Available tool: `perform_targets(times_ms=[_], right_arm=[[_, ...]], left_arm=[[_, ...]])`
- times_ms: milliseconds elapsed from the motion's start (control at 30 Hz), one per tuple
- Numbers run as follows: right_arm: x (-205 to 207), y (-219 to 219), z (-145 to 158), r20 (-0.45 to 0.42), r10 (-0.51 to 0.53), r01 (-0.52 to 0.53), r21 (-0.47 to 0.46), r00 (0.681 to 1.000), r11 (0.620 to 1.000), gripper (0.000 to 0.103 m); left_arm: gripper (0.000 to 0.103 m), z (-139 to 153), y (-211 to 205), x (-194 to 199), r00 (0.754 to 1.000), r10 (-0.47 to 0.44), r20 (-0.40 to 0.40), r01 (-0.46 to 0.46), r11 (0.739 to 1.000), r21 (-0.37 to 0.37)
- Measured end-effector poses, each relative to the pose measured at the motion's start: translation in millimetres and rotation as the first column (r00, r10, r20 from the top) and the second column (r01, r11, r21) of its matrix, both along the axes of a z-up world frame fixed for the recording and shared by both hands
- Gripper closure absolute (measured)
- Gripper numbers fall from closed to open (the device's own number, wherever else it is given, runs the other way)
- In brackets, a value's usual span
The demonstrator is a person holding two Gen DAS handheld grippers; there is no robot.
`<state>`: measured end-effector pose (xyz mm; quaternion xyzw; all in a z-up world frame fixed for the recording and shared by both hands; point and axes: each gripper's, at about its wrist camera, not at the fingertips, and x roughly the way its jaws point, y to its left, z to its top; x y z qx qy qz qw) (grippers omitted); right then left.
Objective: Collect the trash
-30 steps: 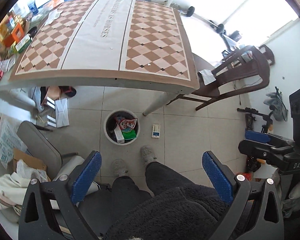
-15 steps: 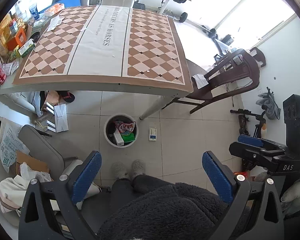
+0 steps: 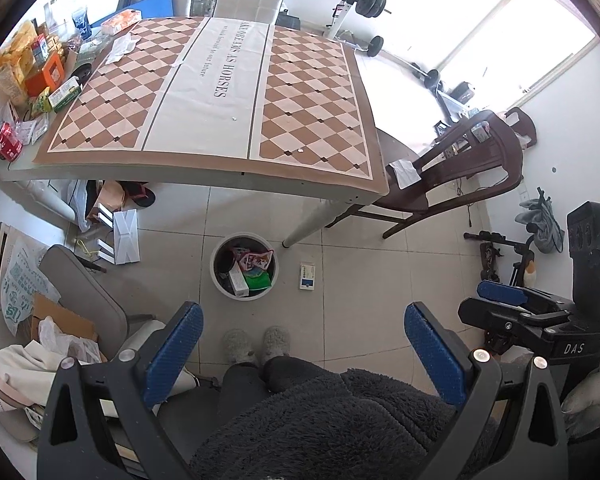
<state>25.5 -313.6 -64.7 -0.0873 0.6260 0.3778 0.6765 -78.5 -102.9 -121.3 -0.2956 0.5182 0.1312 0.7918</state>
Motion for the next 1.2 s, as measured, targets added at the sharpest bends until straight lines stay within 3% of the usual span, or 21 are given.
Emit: perform_targets(times_ms=[1200], right_arm=[[10.9, -13.7, 3.0, 0.002, 0.028, -0.028, 0.01, 1.0, 1.0, 0.0]], left_arm=[[0.0, -1.0, -14.7, 1.0, 1.0, -0.001, -0.008, 0.001, 1.0, 0.005]])
